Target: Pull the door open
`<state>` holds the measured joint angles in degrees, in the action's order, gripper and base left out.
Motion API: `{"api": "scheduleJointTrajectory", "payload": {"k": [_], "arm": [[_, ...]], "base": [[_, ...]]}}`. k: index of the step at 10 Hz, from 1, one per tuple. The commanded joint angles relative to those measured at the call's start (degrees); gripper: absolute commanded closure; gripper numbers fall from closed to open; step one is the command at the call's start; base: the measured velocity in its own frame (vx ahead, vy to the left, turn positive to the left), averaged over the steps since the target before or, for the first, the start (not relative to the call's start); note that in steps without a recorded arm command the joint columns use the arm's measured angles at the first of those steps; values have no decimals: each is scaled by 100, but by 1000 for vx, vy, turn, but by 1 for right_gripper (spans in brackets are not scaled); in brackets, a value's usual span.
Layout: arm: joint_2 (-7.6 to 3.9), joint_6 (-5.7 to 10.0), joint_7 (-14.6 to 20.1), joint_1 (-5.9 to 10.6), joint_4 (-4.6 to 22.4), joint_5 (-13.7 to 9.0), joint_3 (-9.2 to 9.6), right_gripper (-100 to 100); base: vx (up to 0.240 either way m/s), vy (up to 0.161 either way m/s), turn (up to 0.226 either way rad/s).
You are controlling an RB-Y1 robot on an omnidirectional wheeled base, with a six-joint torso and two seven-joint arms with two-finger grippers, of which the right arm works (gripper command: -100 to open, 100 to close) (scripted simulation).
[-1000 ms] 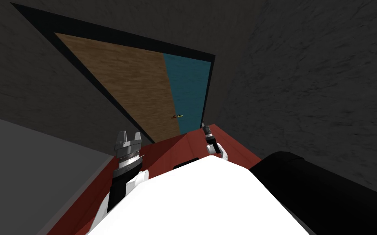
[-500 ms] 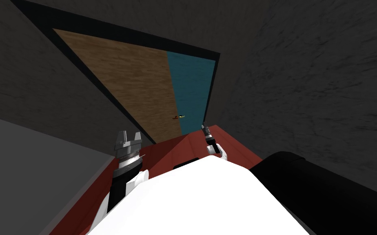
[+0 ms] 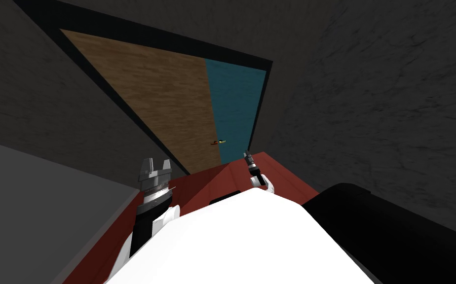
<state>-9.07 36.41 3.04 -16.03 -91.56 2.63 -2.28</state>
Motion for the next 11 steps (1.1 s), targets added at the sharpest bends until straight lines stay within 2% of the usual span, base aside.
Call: {"api": "scheduleJointTrajectory", "payload": {"k": [1, 11], "arm": [[-28, 91, 64, 76, 272, 1, -3, -100], [-267, 493, 503, 442, 1685, -19, -41, -100]], "base": [[101, 55, 26], [107, 62, 29]]}}
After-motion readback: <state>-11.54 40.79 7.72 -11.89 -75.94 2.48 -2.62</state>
